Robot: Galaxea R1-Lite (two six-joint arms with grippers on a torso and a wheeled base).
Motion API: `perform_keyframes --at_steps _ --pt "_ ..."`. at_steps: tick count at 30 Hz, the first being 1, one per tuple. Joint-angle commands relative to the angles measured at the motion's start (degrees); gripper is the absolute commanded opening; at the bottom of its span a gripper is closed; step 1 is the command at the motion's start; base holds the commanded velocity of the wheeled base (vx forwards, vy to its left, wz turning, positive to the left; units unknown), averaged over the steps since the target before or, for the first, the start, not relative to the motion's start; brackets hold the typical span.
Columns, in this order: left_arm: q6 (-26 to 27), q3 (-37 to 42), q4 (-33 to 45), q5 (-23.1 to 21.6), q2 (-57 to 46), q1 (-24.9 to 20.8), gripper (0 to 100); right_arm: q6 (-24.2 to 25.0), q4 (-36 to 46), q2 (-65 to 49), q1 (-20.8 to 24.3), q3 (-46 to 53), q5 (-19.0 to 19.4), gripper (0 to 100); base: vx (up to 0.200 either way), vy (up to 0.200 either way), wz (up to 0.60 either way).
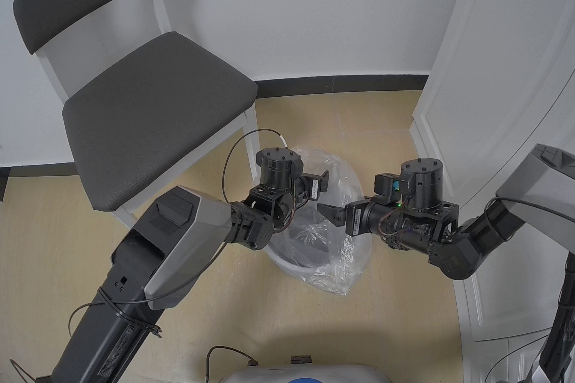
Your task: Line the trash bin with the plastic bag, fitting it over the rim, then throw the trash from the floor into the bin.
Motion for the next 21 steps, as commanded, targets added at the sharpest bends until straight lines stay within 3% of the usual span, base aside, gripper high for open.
perform_keyframes --at_steps 1,6,9,12,14,15,16,18,21 --pt "-0.99 -1.3 -0.64 1.4 3.2 -0.06 100 -2.53 -0.62 -6.17 -0.02 5.97 0.46 100 0.0 0.0 0.0" --pt "-2.57 -1.3 -0.9 1.57 2.41 -0.5 100 -3.06 -2.82 -10.74 -0.72 8.87 0.28 100 0.0 0.0 0.0" --pt "-2.57 -1.3 -1.61 3.86 0.83 -0.85 100 -5.87 -2.91 -13.64 -1.51 9.49 -0.25 100 0.0 0.0 0.0" --pt "-2.57 2.54 -3.01 4.47 -3.13 -0.85 100 -10.27 -2.55 -15.57 -1.95 10.1 -3.41 100 0.0 0.0 0.0" --pt "-2.57 2.98 -3.1 4.47 -3.39 -0.85 100 -10.44 -2.55 -15.57 -1.95 10.1 -3.59 100 0.0 0.0 0.0" --pt "-2.48 9.93 -3.98 3.95 -8.67 -0.93 100 -14.75 -2.47 -14.87 -1.69 10.19 -8.69 100 0.0 0.0 0.0" --pt "-2.48 9.93 -3.98 3.95 -8.67 -0.93 100 -14.75 -2.47 -14.87 -1.69 10.19 -8.69 100 0.0 0.0 0.0" --pt "-1.69 18.72 -3.89 3.86 -14.29 -1.29 100 -18.62 -2.82 -12.15 -0.81 10.19 -13.26 100 0.0 0.0 0.0" --pt "0.42 26.45 -4.15 3.42 -18.25 -1.29 100 -21.52 -3.26 -9.69 0.77 9.75 -16.42 100 0.0 0.0 0.0"
